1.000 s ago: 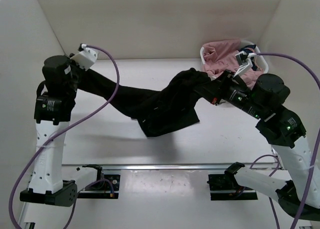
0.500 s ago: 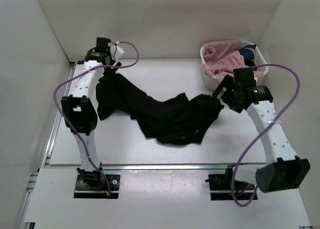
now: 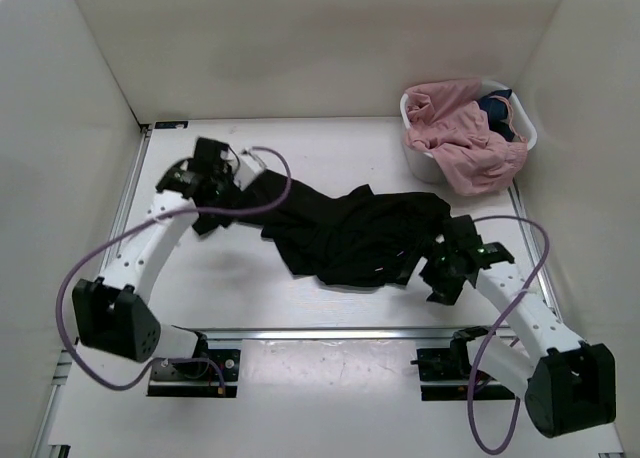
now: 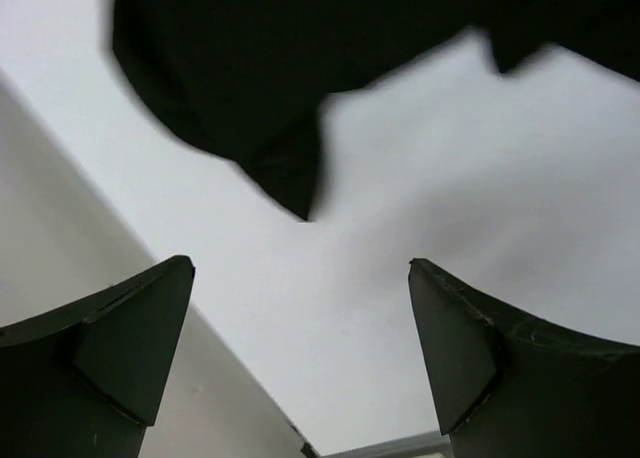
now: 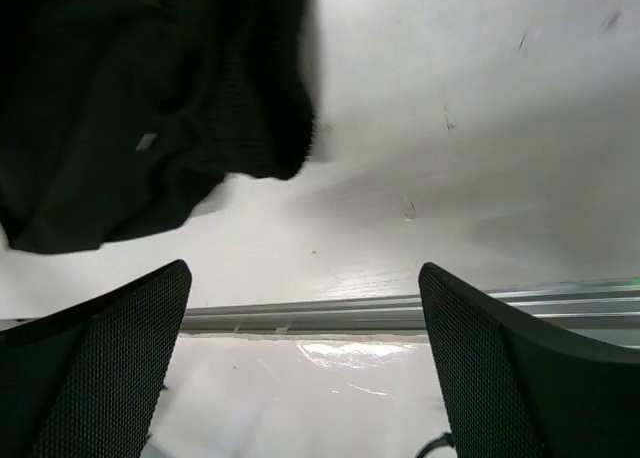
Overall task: Fold and stack the trousers
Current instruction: Flatten the trousers out
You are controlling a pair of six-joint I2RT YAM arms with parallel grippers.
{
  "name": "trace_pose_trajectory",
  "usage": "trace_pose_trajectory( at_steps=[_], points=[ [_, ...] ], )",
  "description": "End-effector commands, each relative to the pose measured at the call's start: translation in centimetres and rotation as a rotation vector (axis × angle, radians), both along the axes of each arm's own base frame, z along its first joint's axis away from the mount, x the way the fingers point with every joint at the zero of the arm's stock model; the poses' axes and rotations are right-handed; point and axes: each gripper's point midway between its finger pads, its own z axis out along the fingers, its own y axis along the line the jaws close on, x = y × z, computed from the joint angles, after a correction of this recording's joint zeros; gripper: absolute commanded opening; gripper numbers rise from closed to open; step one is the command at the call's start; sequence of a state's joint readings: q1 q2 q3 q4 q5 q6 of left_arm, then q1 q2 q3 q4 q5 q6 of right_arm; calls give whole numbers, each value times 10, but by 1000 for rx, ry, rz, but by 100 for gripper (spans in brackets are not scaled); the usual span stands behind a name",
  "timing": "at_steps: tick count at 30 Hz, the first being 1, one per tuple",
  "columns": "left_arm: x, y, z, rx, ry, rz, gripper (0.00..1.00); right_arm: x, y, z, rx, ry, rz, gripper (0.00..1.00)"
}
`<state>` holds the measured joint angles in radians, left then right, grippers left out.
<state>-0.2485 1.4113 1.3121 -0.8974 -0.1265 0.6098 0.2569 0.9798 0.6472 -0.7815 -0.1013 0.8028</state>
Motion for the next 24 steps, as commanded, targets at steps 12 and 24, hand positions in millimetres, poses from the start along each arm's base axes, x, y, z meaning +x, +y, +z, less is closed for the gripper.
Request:
trace_pose_trajectory(
  at_steps=[12,24],
  points=[
    [-42,-23,-47,24,68,-10,100,70,43,-43,79,16,-100,37],
    [-84,-115,21,-460,86,-374,100,145,134,188,159,-454,258,0]
  ],
)
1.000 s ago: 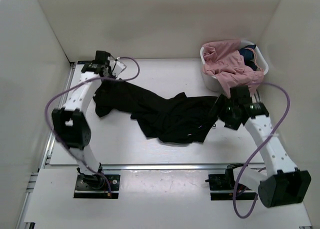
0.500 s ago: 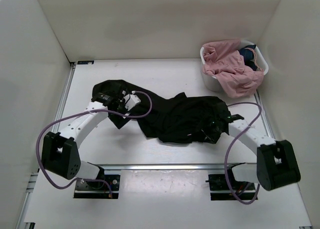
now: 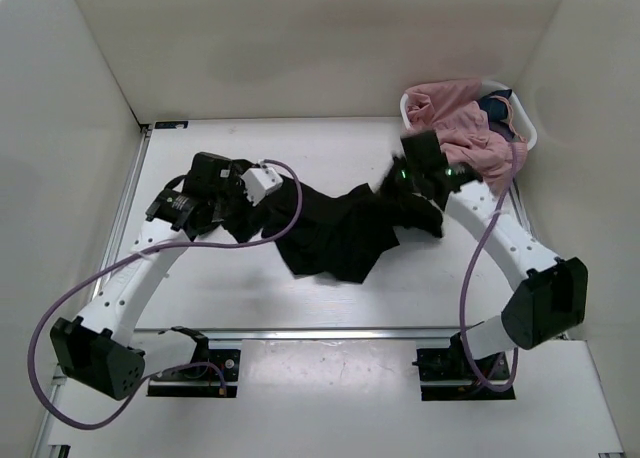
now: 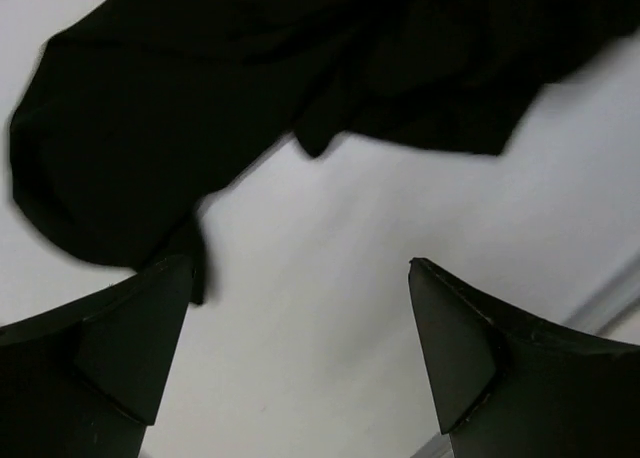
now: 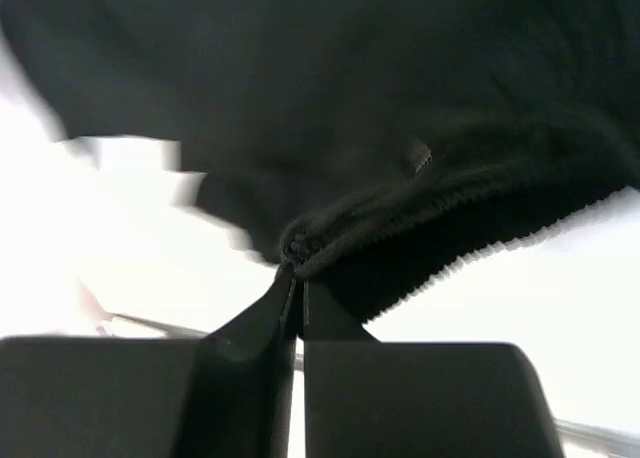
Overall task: Fold and stack the trousers
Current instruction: Flatten the trousers out
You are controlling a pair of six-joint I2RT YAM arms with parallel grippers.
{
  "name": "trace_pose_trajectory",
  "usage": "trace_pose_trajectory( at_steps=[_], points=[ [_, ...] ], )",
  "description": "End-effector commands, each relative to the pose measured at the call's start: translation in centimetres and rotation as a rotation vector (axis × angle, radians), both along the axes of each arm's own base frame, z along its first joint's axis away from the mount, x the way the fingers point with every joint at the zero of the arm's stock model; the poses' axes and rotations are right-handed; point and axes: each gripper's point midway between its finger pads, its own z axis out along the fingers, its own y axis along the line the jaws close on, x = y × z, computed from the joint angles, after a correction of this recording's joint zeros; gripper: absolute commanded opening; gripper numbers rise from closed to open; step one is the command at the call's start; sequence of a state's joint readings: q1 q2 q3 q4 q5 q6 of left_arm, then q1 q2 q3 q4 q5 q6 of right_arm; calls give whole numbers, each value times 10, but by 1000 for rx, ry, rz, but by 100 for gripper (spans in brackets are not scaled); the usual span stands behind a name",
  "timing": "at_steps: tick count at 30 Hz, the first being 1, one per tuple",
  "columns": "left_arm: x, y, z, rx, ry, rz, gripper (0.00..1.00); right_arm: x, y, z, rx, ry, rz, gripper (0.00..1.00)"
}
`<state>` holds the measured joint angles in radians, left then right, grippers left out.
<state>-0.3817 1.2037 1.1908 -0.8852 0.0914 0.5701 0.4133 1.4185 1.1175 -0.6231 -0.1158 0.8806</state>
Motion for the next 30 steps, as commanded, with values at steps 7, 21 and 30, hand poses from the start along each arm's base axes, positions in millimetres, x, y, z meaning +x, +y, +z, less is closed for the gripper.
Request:
trace_pose_trajectory(
  at_steps=[7,21,30],
  points=[
    [-50,-78,-11,-304,246,-295,100,46,30,320,122,-745,9,0],
    [-26,-108,-111,65,199,-312,100,36,-25,372,105,-908,-232,0],
    [27,-100,-147,44,231,90,100,31,-50,349,-20,-884,-284,0]
  ],
)
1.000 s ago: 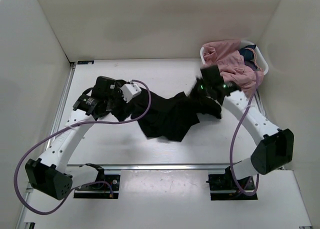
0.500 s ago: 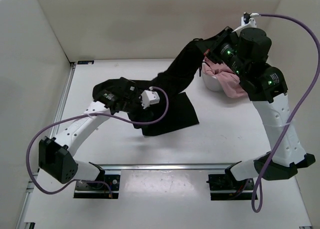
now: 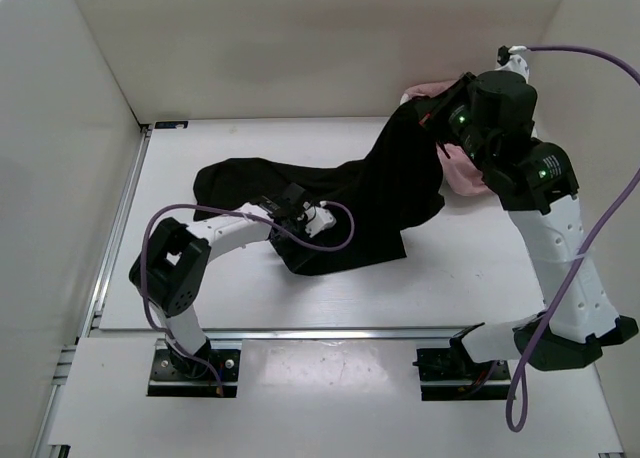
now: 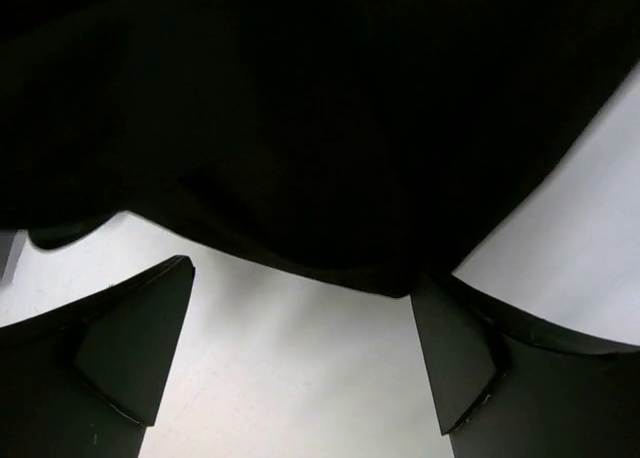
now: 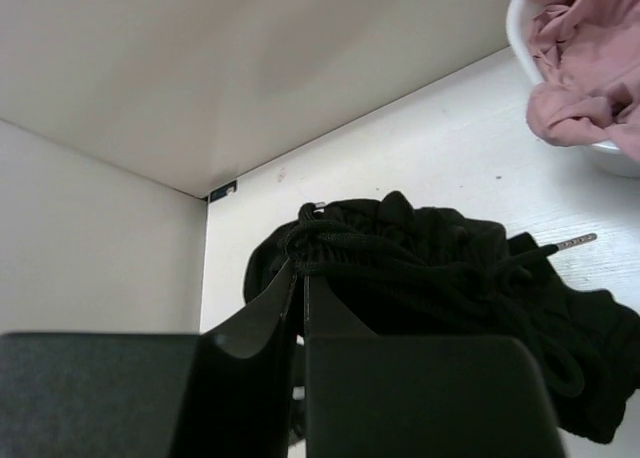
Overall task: Fold and stack the trousers
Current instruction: Flatten the trousers out
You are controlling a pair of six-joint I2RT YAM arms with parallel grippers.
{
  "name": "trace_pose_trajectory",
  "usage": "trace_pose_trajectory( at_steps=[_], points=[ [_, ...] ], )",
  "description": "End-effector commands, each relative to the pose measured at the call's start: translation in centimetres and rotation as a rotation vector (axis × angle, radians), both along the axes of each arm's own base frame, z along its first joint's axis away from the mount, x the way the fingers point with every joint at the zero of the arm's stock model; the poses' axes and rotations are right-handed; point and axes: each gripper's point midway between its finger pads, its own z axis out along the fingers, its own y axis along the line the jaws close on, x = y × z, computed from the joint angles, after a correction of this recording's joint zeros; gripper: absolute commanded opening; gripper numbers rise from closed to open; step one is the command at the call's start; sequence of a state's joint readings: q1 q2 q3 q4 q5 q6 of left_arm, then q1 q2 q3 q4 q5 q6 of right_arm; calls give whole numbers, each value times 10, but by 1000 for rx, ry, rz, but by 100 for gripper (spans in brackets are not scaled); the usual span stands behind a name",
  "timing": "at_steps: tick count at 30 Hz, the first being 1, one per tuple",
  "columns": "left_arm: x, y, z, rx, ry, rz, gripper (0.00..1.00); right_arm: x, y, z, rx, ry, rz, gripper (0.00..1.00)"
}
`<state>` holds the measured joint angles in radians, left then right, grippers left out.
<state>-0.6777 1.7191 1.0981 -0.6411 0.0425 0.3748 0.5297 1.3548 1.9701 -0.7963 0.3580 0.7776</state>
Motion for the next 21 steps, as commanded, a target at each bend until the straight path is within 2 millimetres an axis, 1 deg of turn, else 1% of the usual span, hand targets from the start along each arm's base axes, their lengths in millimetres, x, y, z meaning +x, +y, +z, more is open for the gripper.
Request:
trace_pose_trajectory(
  at_steps=[1,2,3,4,5,6,7,9,10,11,12,13,14,15,16,17,18,19,20,21],
  points=[
    [46,-4,25,-95,-113,192,100,-11,-22,21,-5,-77,-63,0],
    [40,-12,25,-137,-77,176,100,-10,-21,17,-10,-68,-63,0],
    [40,-18,23,-152,-59,166,100,-9,-23,11,-22,-53,-73,0],
    [36,-22,19,-166,-29,153,100,-8,-24,12,-24,-54,-82,0],
    [35,-28,22,-193,-18,140,100,-10,-25,11,-24,-54,-82,0],
    [25,-39,15,-223,41,105,100,-10,-27,11,-26,-55,-94,0],
    [21,-44,15,-246,62,91,100,-11,-29,10,-27,-54,-94,0],
    [10,-51,3,-257,125,57,100,-10,-30,6,-43,-49,-104,0],
    [11,-54,0,-259,136,54,100,-10,-30,6,-43,-49,-104,0],
    [8,-55,-4,-261,156,50,93,-9,-32,6,-45,-50,-114,0],
    [10,-54,-10,-281,194,61,72,-10,-33,4,-51,-42,-114,0],
    [11,-52,-12,-285,211,70,31,-10,-34,4,-52,-43,-123,0],
    [13,-47,-15,-271,222,74,14,-8,-36,0,-70,-37,-132,0],
    [19,-40,-13,-255,210,86,14,-11,-40,0,-72,-37,-141,0],
    [35,-27,-11,-241,188,124,14,-11,-42,-2,-89,-32,-149,0],
    [46,-15,-3,-221,154,145,14,-10,-44,-5,-97,-26,-160,0],
    [58,10,3,-146,102,176,14,-8,-52,-5,-122,-30,-189,0],
    [87,41,31,-149,8,250,14,-7,-53,-10,-139,-23,-197,0],
    [102,65,49,-134,-51,292,14,-7,-54,-16,-152,-6,-195,0],
    [115,91,69,-119,-115,331,14,-3,-56,-19,-167,3,-205,0]
  ],
)
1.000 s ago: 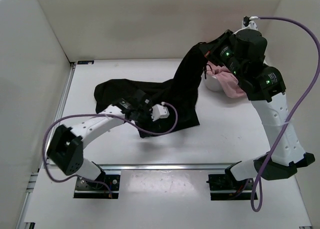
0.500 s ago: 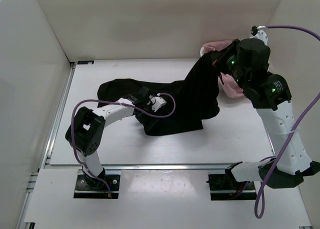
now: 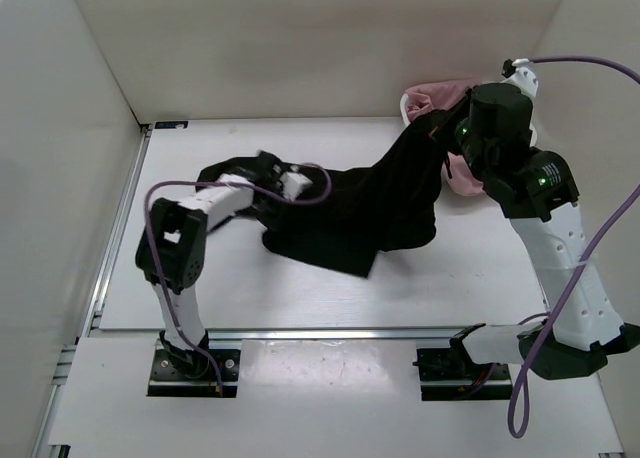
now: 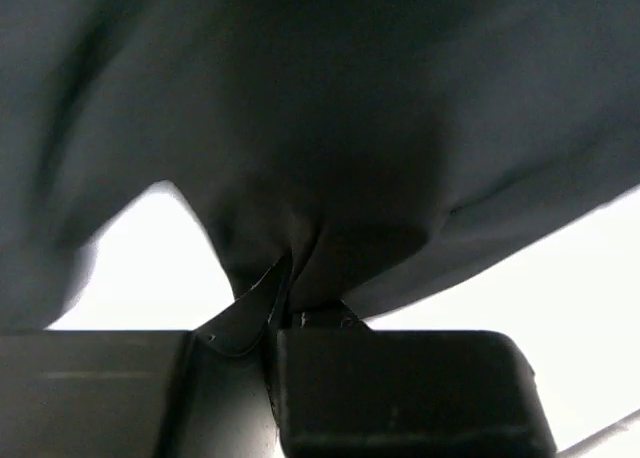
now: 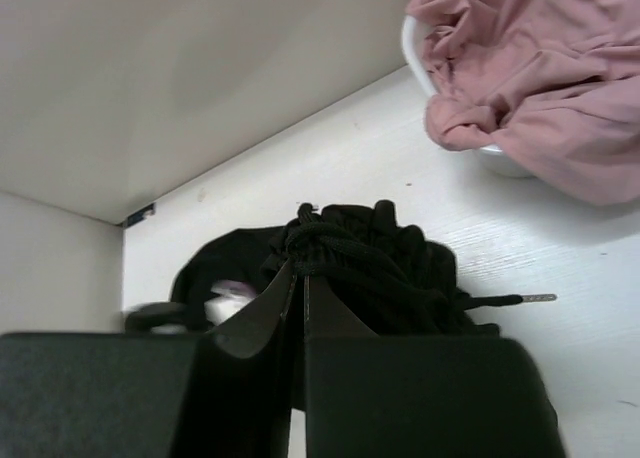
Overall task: Fold and stack the trousers
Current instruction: Flatten the trousers out
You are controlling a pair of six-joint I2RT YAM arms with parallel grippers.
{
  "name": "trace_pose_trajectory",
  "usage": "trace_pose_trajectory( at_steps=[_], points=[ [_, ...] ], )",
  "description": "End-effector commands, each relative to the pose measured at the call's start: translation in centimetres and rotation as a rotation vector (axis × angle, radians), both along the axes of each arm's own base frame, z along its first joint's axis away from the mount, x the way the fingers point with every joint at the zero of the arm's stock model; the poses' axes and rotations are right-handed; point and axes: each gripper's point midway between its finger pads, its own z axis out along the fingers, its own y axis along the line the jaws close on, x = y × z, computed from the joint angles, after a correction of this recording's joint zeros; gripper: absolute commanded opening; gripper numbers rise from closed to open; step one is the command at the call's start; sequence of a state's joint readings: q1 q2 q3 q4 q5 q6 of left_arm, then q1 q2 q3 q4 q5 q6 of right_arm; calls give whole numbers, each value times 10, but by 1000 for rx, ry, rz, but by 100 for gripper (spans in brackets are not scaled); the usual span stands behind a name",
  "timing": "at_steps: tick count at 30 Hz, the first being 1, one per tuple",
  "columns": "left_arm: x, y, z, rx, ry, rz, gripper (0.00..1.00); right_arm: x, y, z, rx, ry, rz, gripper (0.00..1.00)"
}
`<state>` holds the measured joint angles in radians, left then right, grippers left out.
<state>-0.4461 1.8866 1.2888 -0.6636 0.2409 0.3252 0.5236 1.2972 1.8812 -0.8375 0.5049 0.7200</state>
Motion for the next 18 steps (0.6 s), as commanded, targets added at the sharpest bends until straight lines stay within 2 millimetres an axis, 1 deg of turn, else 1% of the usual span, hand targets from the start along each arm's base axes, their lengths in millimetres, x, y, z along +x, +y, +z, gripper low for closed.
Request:
trace_pose_trajectory(
  at_steps=[1,2,3,4,5,6,7,8,9,10,12,13,14,15,16,17,18],
  points=[
    [71,127,100,153,-297,196,14,4,-24,2,-67,-23,-78,0],
    [77,152,138,188,-404,220,14,6,-21,-8,-83,10,-65,0],
    [80,175,161,238,-470,229,14,16,-25,-16,-88,34,-80,0],
    [81,210,182,344,-535,207,14,19,-26,-24,-93,64,-74,0],
    [75,224,214,387,-615,202,14,28,-35,-30,-85,86,-86,0],
    [71,233,227,431,-645,182,14,37,-33,-39,-85,115,-56,0],
    [66,242,238,506,-667,135,14,39,-20,-39,-54,127,33,0],
    [58,245,252,534,-703,122,14,46,-24,-40,-45,135,43,0],
    [49,248,255,561,-692,100,14,52,-22,-39,-35,144,60,0],
    [41,253,255,605,-677,68,14,54,-24,-38,-40,149,67,0],
    [23,261,253,660,-646,54,14,50,-29,-39,-57,172,63,0],
    [14,266,248,696,-609,22,14,49,-34,-42,-71,182,59,0],
    [2,271,235,729,-557,0,14,40,-36,-42,-72,185,59,0],
    [-9,271,231,735,-535,-21,14,35,-39,-60,-85,236,67,0],
    [-18,271,222,734,-497,-36,14,29,-36,-69,-80,257,88,0],
    [-29,270,209,723,-436,-64,14,19,-36,-72,-76,261,98,0],
    [-38,269,198,710,-399,-73,14,11,-37,-85,-81,303,107,0]
  ],
)
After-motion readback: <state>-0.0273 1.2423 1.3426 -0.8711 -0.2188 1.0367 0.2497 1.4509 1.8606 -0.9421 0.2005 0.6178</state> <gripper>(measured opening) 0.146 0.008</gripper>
